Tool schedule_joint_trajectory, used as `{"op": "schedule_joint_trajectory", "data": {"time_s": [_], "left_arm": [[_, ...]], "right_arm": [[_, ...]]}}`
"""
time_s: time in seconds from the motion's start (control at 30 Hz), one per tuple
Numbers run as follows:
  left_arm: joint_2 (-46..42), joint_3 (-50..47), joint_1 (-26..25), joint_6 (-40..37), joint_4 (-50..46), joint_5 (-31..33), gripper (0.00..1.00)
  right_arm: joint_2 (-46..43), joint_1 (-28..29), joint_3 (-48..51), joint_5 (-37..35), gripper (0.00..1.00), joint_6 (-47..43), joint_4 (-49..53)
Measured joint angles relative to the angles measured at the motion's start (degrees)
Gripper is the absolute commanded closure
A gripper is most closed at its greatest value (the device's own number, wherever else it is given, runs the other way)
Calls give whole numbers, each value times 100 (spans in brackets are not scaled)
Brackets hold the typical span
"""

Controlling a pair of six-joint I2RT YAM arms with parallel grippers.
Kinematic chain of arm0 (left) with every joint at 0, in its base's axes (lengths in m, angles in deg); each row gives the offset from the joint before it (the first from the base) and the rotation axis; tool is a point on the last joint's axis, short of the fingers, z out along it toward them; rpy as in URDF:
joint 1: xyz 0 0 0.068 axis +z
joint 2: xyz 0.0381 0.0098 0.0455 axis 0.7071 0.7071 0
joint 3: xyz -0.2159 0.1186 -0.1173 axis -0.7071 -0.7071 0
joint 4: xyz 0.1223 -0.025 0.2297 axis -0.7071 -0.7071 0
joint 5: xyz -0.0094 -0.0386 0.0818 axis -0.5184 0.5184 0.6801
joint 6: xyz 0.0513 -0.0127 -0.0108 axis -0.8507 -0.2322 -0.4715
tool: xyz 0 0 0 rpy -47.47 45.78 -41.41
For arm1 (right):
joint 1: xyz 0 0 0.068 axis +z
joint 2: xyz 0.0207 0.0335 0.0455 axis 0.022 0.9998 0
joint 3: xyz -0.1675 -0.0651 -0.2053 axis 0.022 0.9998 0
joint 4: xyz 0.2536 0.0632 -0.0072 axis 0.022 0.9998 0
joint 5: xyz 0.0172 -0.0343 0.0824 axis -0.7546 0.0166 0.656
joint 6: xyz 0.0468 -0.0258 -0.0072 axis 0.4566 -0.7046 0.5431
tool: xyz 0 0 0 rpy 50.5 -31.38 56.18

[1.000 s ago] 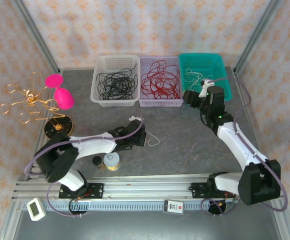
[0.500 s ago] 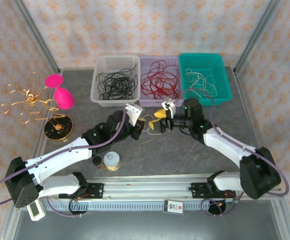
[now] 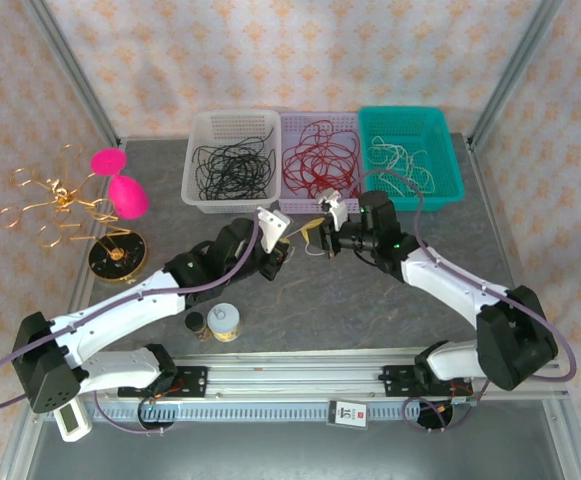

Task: Untangle the cables

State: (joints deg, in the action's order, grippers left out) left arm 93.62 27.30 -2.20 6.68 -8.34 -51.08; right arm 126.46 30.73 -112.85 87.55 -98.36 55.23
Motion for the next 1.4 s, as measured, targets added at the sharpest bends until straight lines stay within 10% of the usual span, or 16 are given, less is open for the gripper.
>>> {"op": "schedule_joint_trajectory", "data": {"time_s": [0.17,0.47,0.7,0.93,1.23,1.4], "left_arm": [[116,24,-2,46,-83,282,29],[-219,-212,-2,343,212,251,35],[-730,-964,-2,752,557,151,29],[-752,-992,-2,837,649,181,29],[-767,-1226,398,835,999,647,29],[-1051,-2048,1200,914,1781,1480,25]], "right_arm": [[-166,-131,-332,-1134,100,116,195],[752,-1652,-2031,-3779,100,529,302],[3136,-2868,-3263,-4070,40,800,-22],[4009,-2752,-3886,-4074,27,739,603],[280,-2581,144,-4190,28,1060,-664],[-765,-2481,2767,-4658,12,841,-2153]]}}
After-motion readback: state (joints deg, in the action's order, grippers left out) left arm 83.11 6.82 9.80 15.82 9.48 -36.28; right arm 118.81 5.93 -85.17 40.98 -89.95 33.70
